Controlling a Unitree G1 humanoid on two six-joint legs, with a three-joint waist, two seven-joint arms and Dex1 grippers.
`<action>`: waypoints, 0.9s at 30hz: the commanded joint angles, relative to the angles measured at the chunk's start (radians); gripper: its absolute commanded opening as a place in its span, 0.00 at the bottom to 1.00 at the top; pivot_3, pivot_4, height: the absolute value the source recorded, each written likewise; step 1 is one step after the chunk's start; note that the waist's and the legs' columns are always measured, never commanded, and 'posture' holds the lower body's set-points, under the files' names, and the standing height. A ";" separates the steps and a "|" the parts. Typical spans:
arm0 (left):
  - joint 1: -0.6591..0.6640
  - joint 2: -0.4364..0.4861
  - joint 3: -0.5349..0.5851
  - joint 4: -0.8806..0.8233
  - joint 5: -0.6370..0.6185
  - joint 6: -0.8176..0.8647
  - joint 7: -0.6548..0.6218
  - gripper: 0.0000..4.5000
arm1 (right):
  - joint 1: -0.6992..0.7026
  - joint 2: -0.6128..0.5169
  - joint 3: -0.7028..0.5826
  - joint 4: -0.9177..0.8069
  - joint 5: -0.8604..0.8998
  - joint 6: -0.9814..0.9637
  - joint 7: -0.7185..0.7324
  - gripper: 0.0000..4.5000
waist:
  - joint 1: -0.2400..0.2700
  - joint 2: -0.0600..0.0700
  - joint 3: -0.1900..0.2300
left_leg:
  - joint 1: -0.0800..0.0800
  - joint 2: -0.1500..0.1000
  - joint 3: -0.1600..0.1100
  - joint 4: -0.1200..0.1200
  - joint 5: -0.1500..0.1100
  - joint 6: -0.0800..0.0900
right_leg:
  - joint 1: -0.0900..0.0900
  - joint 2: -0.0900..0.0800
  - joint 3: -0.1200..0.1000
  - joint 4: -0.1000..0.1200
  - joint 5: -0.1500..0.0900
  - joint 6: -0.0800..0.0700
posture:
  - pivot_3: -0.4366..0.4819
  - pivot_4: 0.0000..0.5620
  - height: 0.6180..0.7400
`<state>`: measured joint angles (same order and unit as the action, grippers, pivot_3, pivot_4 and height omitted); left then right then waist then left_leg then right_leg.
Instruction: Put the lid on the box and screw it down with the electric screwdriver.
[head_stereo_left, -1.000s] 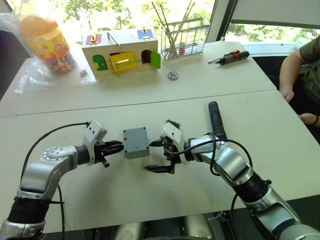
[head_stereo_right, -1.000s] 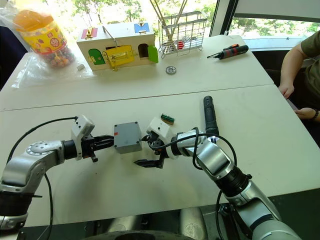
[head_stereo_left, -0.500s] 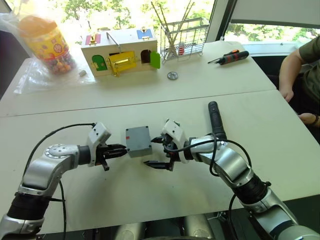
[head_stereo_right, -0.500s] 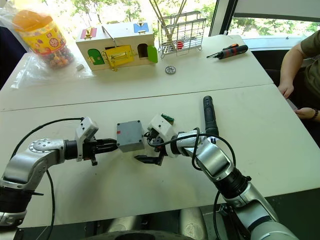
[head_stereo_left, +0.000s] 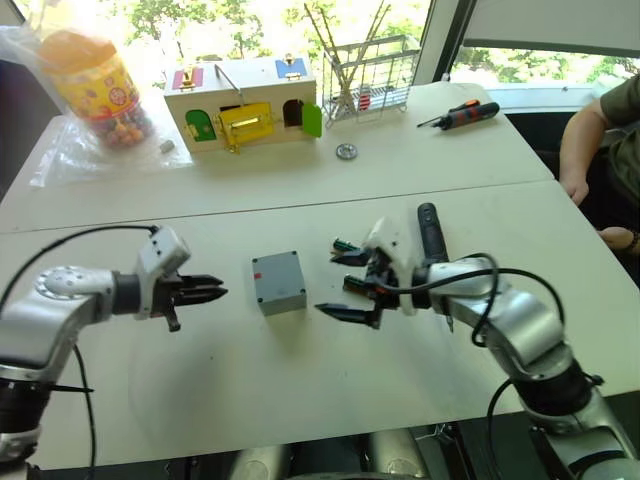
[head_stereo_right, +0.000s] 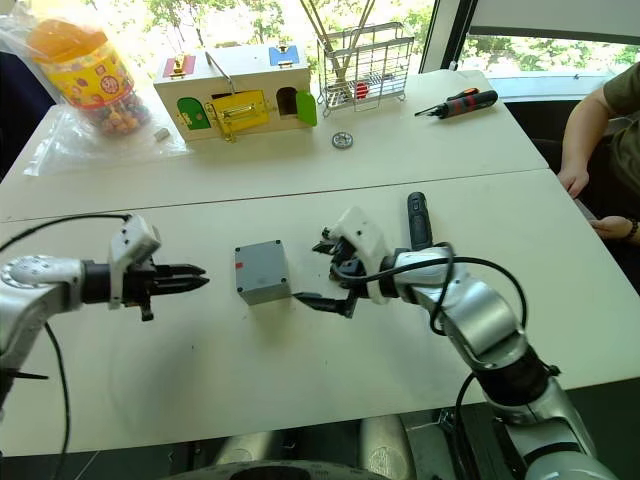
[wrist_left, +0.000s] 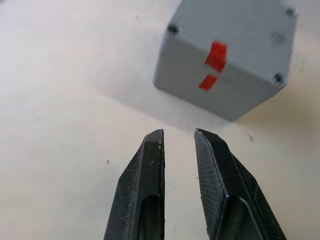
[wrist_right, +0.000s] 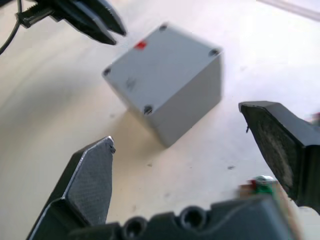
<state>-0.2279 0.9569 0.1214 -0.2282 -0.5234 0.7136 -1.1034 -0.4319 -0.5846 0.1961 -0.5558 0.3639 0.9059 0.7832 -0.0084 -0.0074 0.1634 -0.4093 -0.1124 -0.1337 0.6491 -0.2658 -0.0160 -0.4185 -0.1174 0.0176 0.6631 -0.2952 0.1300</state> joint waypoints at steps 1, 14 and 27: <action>-0.056 0.008 0.007 -0.133 -0.095 0.041 -0.033 0.21 | 0.058 -0.016 -0.111 -0.009 0.035 -0.018 -0.020 0.99 | 0.001 0.000 0.000 | 0.000 0.000 0.000 0.000 0.000 0.000 | 0.000 0.000 0.000 0.000 0.000 0.000 | 0.48 0.27 1.00; -0.148 -0.055 -0.173 -0.163 -0.039 0.020 -0.001 0.21 | 0.133 0.078 -0.008 0.171 -0.100 -0.249 -0.122 0.40 | -0.008 0.000 0.000 | 0.000 0.001 0.002 -0.001 0.000 0.000 | -0.002 0.001 0.002 0.002 0.000 0.000 | 0.48 0.27 1.00; -0.134 -0.054 -0.166 -0.131 -0.022 0.002 0.000 0.21 | 0.131 0.070 0.048 0.228 -0.170 -0.317 -0.119 0.40 | -0.005 0.000 0.000 | 0.000 0.000 0.002 0.000 0.000 0.000 | -0.001 0.002 0.001 0.002 0.000 0.000 | 0.48 0.27 1.00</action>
<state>-0.3627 0.8940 -0.0605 -0.3561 -0.5523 0.7311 -1.1042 -0.2936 -0.5127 0.2411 -0.3170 0.2049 0.6160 0.6589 -0.0135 -0.0076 0.1633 -0.4090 -0.1120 -0.1316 0.6495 -0.2658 -0.0159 -0.4193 -0.1149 0.0190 0.6647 -0.2952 0.1300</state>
